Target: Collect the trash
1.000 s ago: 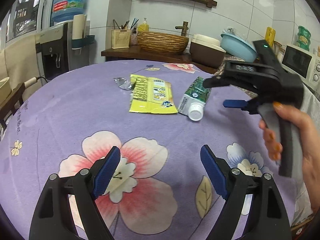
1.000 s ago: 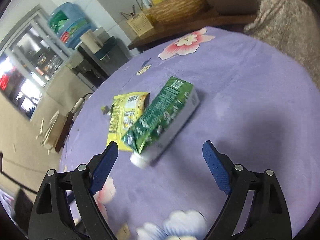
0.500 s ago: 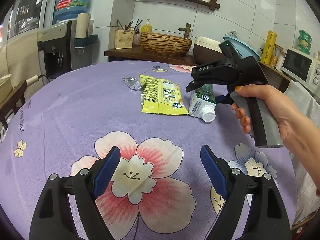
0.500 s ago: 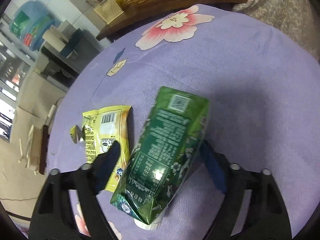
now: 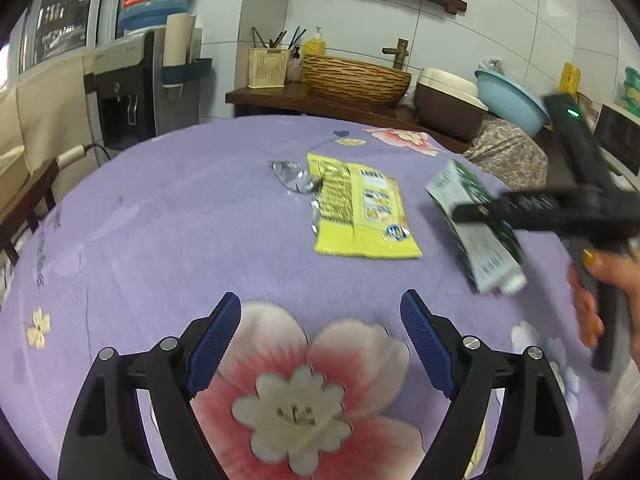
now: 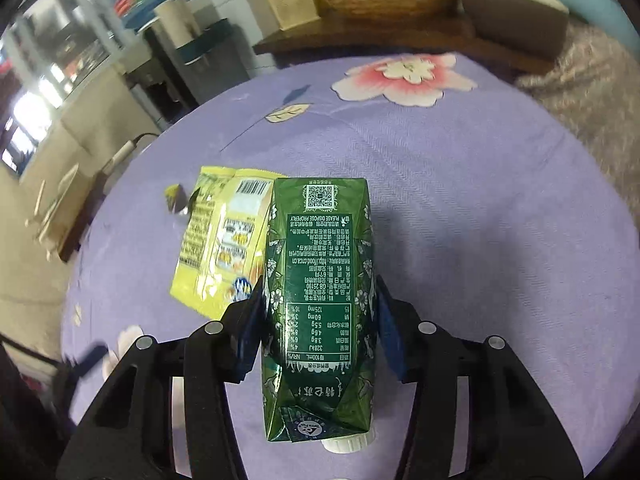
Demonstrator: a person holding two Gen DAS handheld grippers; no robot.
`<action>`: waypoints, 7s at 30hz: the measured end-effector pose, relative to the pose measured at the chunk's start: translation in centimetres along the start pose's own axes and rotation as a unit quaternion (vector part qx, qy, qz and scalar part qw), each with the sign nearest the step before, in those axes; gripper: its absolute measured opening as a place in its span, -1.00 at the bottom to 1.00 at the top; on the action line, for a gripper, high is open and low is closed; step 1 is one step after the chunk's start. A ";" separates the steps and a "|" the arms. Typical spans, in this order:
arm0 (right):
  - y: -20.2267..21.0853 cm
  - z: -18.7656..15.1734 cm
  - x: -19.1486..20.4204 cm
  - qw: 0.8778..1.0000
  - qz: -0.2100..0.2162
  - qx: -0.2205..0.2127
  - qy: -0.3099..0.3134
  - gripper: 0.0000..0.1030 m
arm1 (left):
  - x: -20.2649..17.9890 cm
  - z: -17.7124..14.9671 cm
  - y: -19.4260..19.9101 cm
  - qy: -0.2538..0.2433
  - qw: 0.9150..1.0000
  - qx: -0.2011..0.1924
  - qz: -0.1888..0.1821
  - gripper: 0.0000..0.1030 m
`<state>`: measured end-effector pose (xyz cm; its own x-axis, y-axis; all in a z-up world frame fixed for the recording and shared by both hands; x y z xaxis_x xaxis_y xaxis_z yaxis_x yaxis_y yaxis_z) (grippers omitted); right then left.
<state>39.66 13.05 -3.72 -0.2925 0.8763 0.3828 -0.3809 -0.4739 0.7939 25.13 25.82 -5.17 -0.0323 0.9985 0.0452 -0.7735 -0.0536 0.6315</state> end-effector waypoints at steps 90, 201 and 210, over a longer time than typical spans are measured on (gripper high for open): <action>9.2 -17.3 -43.9 0.964 -0.123 -0.094 -0.217 0.06 | -46.4 8.0 -5.4 -0.206 0.947 -0.010 -0.246 -0.97; 30.6 -35.7 -12.5 0.908 -0.079 -0.409 0.056 0.89 | -22.9 -11.3 23.2 -0.082 0.961 -0.261 0.032 0.89; 30.7 -35.7 -12.6 0.908 -0.076 -0.409 0.055 0.89 | -23.0 -11.2 23.2 -0.080 0.962 -0.260 0.025 0.89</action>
<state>0.32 -15.57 -1.05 -0.2503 0.9446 0.2123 -0.9349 -0.2928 0.2007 0.81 1.74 -0.23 -0.0120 0.9777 0.2098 -0.9869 -0.0454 0.1551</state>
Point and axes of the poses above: each gripper's, at about its wrist camera, not at the fingertips, and y roughly against the way its jaws point, x to its left, z to its top, the point moved 3 cm from there along -y, roughly the way its jaws point, and after that the axes turned 12 degrees about -y, right-handed, at the moved point
